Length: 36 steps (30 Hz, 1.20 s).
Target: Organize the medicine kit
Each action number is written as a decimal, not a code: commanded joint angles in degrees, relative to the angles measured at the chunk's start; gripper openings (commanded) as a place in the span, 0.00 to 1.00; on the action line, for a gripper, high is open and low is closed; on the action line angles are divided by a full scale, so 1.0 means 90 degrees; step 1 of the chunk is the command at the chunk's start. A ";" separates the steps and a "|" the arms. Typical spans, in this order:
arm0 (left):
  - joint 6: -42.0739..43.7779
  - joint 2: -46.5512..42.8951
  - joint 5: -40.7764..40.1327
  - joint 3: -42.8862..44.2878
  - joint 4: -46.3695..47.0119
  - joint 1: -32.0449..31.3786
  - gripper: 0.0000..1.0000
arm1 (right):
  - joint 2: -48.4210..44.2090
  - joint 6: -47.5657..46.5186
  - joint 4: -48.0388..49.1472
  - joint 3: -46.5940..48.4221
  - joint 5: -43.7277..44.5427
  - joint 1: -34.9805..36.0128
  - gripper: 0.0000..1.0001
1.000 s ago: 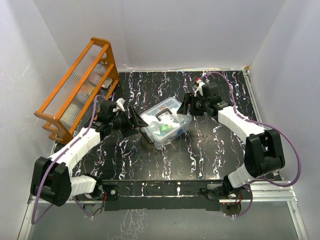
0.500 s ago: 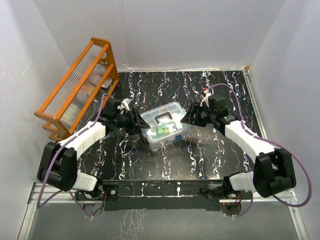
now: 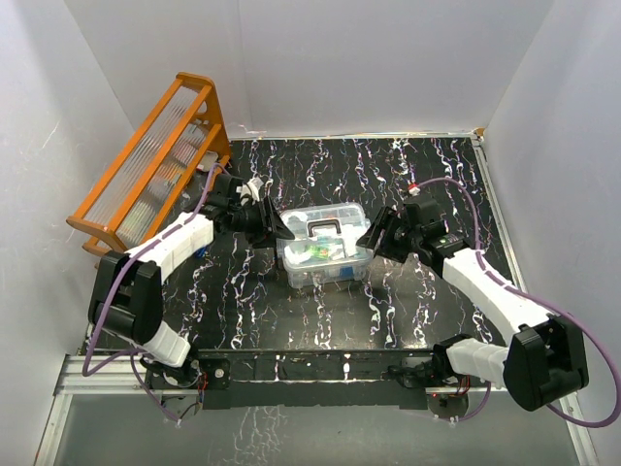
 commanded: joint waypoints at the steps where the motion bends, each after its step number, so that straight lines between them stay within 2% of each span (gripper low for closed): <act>1: 0.0740 0.0286 -0.0656 0.0186 -0.0789 -0.0007 0.44 | 0.0019 -0.0017 -0.0431 0.0639 0.0830 0.0030 0.61; 4: 0.0838 0.0324 -0.0758 0.0419 -0.1011 -0.0003 0.49 | 0.0071 -0.0321 -0.0683 0.1190 0.1078 0.0030 0.65; 7: 0.0959 0.0311 -0.0939 0.0635 -0.1263 0.0024 0.61 | 0.0172 -0.0618 -0.0975 0.1793 0.1354 0.0072 0.68; 10: 0.1061 0.0241 -0.1187 0.0807 -0.1534 0.0077 0.68 | 0.0344 -0.0910 -0.1155 0.2299 0.1590 0.0236 0.71; 19: 0.1074 -0.0849 -0.1907 0.0733 -0.1680 0.0266 0.81 | 0.1507 -0.1318 -0.1428 0.3609 0.3075 0.2000 0.76; 21: 0.0980 -0.1122 -0.2214 0.0498 -0.1513 0.0286 0.86 | 0.1992 -0.1428 -0.1521 0.3939 0.3337 0.2352 0.81; 23: 0.0834 -0.1545 -0.2535 0.0181 -0.1303 0.0292 0.98 | 0.2398 -0.1553 -0.1626 0.4215 0.3534 0.2621 0.87; 28: 0.0398 -0.2132 -0.2575 -0.0712 -0.0495 0.0332 0.99 | 0.2995 -0.1785 -0.1692 0.4491 0.3773 0.2980 0.95; 36: -0.0871 -0.2385 -0.1957 -0.1861 0.1054 0.0352 0.99 | 0.3368 -0.1933 -0.1865 0.4262 0.3778 0.3073 0.98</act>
